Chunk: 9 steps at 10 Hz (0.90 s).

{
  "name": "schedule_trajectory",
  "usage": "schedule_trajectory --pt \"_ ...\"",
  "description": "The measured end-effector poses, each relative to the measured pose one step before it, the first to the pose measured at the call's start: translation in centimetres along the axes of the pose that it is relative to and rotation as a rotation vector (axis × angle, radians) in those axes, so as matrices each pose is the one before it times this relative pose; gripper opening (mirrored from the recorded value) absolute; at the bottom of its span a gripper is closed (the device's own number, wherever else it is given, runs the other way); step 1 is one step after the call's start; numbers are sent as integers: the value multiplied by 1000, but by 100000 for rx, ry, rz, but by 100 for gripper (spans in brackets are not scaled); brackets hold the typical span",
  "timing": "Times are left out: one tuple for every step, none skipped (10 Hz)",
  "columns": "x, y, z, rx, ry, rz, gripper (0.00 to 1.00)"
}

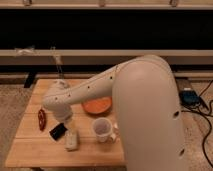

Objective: Push the eraser across the table

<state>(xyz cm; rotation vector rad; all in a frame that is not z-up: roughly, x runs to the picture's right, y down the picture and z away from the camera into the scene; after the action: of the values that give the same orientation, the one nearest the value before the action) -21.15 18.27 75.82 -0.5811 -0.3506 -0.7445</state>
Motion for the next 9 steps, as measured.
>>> schedule_trajectory --pt "3 1 -2 -2 6 9 80" --pt "-2 1 2 -1 -6 -15 80" --pt "-3 -11 -4 46 -36 -96 80" --pt "-147 -11 -55 321 -140 -1114 80" --pt "-766 -149 -232 763 501 -4850 80" --pt "-811 -81 -78 155 -6 -2774 77" --pt "-1160 -239 -95 249 37 -4164 68" --pt "-730 -101 -65 171 198 -2857 59" --pt "-1691 -272 -10 -374 -431 -4207 47"
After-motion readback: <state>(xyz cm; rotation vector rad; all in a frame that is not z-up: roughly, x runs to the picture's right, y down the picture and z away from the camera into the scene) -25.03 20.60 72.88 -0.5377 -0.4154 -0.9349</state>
